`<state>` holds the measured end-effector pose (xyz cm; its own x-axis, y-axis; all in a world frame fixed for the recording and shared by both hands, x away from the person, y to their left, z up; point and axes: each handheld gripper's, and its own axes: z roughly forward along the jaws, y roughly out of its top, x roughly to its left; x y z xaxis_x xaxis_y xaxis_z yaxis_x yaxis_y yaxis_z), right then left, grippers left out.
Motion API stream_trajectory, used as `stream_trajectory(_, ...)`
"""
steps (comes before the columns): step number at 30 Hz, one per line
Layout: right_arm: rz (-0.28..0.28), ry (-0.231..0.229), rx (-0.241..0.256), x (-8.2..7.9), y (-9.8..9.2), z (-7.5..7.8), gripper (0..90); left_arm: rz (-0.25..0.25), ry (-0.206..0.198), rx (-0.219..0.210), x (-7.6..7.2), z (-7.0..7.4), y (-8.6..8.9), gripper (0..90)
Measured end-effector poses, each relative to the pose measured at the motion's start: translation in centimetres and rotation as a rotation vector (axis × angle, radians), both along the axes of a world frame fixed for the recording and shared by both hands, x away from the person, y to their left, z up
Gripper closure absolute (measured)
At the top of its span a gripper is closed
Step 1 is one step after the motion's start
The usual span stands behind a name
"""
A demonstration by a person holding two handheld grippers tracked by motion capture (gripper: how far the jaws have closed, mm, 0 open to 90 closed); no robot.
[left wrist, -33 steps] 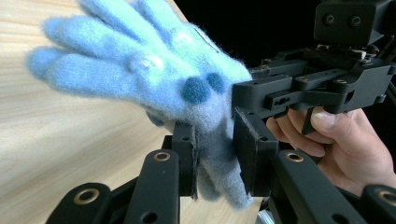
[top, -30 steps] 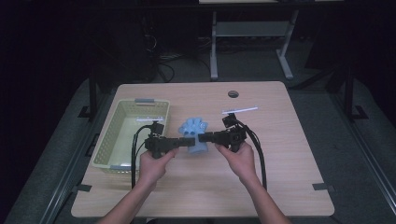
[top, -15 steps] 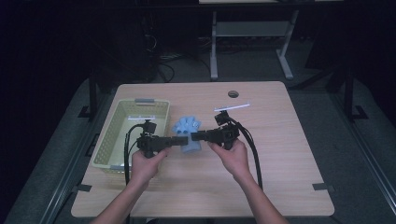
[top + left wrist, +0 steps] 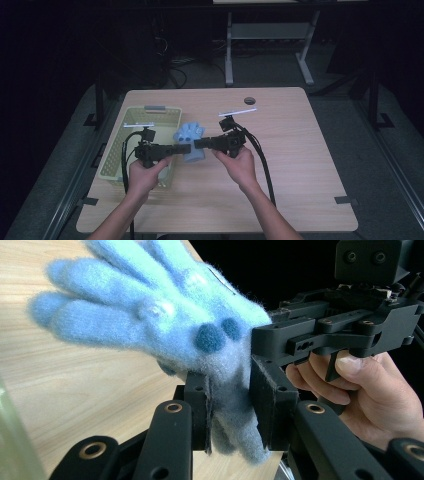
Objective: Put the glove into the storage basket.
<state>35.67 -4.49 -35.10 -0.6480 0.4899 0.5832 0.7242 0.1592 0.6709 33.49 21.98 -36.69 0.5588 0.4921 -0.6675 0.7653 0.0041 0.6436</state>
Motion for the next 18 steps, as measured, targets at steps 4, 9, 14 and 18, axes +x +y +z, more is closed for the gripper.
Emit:
stream_trajectory(4,0.003,0.000,0.005,0.3,0.7,0.0,78.9,0.004,-0.002,0.001,0.1,0.0,0.6,70.5)
stream_trajectory(9,0.011,0.010,0.006,0.5,1.3,0.0,78.9,0.014,0.003,0.002,0.1,0.1,1.3,70.5)
stream_trajectory(14,0.018,0.005,0.006,0.7,2.1,0.1,78.8,0.019,0.005,0.001,0.1,0.1,2.1,70.5)
stream_trajectory(18,0.023,0.007,0.007,1.0,2.7,0.2,78.8,0.026,0.013,-0.005,0.3,0.2,2.6,70.5)
